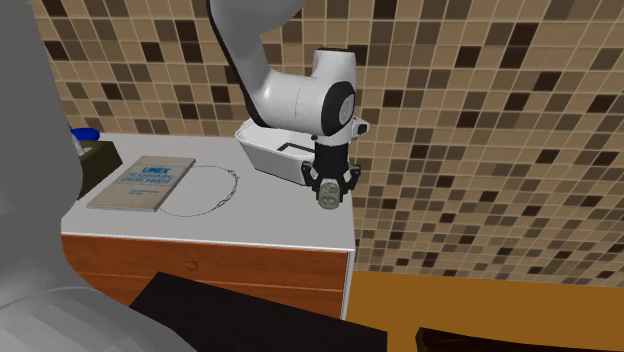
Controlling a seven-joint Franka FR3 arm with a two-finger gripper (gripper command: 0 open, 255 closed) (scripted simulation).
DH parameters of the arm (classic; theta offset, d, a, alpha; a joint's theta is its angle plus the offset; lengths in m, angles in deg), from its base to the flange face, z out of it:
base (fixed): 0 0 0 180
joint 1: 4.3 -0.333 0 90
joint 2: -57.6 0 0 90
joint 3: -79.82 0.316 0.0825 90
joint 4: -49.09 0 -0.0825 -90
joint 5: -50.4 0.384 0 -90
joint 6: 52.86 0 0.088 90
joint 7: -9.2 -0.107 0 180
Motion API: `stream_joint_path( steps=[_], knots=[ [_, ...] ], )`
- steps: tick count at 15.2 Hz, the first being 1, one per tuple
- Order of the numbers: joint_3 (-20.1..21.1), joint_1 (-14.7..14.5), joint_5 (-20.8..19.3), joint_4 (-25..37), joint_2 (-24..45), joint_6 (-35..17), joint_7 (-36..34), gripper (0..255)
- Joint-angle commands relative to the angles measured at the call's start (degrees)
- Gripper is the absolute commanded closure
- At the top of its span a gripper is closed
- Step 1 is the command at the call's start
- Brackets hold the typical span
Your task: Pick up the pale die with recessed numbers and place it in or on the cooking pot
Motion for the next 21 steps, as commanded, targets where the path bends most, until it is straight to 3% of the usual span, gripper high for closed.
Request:
stream_joint_path(
  steps=[1, 21],
  knots=[
    [-0.06, 0.03, -0.06, -0.02, -1.09, 1.15, 0.02, 255],
    [-0.12, -0.07, -0.54, 3.85, -12.41, 16.33, -0.2, 255]
  ],
)
